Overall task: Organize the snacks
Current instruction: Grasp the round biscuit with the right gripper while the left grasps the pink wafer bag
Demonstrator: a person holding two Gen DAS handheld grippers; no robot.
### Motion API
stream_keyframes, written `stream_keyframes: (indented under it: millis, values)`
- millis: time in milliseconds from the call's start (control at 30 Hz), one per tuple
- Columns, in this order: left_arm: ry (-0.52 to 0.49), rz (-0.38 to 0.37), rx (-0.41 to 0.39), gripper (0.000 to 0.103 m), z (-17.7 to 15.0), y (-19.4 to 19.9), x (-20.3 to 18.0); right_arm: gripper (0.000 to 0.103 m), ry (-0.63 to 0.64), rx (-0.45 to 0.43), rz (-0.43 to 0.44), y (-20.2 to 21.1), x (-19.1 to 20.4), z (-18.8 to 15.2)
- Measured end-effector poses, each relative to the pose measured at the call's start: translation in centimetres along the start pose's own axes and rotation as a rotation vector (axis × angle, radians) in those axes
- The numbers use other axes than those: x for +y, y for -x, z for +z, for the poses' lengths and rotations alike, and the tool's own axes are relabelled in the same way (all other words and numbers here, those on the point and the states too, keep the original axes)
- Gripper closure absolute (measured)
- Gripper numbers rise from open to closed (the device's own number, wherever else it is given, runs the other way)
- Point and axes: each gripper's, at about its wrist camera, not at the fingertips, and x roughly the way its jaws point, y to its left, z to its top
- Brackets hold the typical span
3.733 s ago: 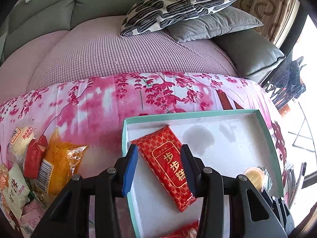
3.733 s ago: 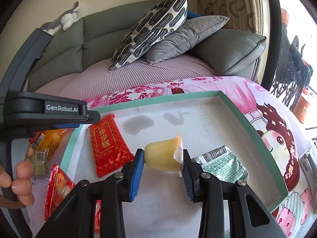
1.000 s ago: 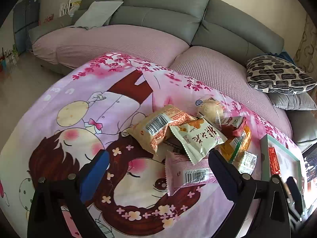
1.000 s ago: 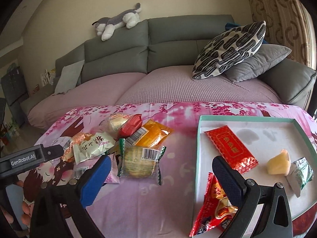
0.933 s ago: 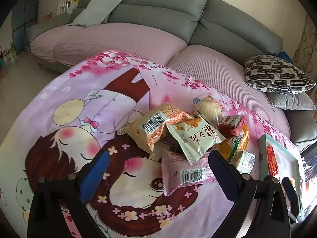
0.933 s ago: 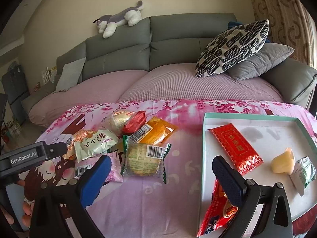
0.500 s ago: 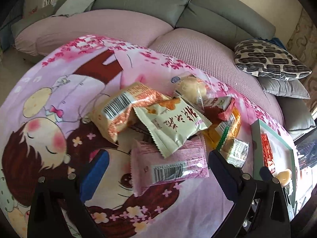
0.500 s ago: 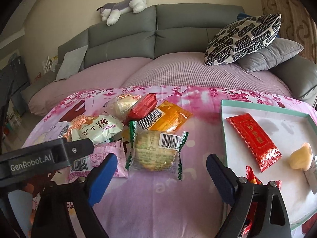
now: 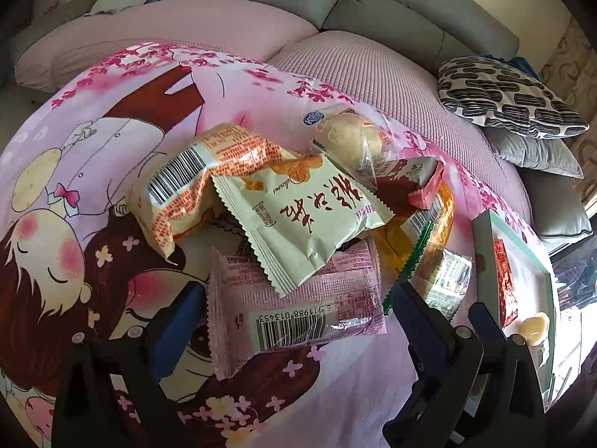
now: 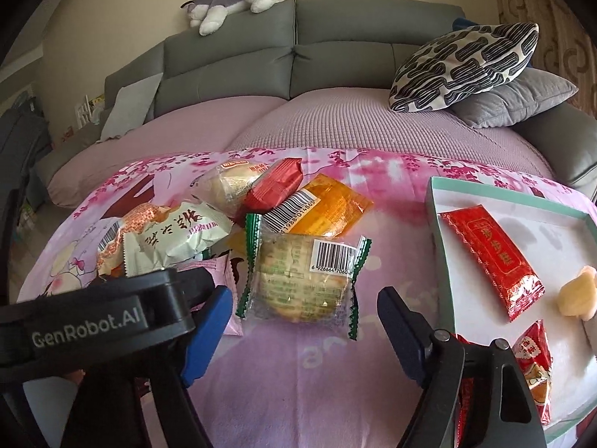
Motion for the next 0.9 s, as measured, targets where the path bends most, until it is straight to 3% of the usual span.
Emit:
stream_keyframes:
  millis: [367, 433, 600, 900]
  values:
    - [0.012, 0.017, 0.018, 0.003, 0.2, -0.8, 0.0, 0.032, -0.011, 0.037, -0.026, -1.5, 0.0, 0.4]
    - [0.008, 0.026, 0.017, 0.004, 0.1, -0.8, -0.2, 0.04, -0.006, 0.037, -0.025, -1.5, 0.1, 0.3]
    - [0.006, 0.016, 0.013, 0.013, 0.1, -0.6, -0.4, 0.047, -0.028, 0.045, -0.011, -1.6, -0.3, 0.2]
    - [0.013, -0.007, 0.005, 0.029, 0.0, -0.3, -0.2, 0.05, -0.028, 0.039, -0.006, -1.2, -0.4, 0.1]
